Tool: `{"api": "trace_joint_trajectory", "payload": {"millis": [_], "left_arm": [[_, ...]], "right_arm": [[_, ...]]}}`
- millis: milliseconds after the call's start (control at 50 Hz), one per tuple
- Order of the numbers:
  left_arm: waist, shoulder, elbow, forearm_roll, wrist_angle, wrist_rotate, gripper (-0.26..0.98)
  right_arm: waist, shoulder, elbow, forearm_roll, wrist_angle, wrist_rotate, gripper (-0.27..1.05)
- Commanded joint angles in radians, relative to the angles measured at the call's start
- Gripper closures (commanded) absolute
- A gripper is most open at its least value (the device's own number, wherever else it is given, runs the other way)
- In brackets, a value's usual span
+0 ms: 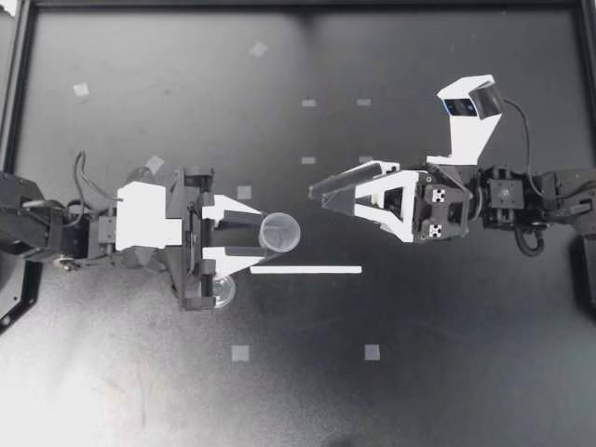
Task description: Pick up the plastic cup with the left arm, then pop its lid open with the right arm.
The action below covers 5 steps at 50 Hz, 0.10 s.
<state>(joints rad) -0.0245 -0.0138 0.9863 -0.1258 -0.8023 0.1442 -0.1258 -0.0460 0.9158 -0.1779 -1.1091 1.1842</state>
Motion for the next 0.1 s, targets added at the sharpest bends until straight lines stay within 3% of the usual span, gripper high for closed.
{"api": "trace_joint_trajectory", "payload": {"millis": [0,80], "left_arm": [[0.002,-0.021,-0.020,0.002,-0.003,-0.002,0.60],[0.002,-0.021,-0.020,0.002,-0.003,-0.002,0.60]], "right_arm": [[-0.006,-0.008,-0.009,-0.002,-0.003,-0.002,0.13],[-0.006,-0.008,-0.009,-0.002,-0.003,-0.002,0.13]]}}
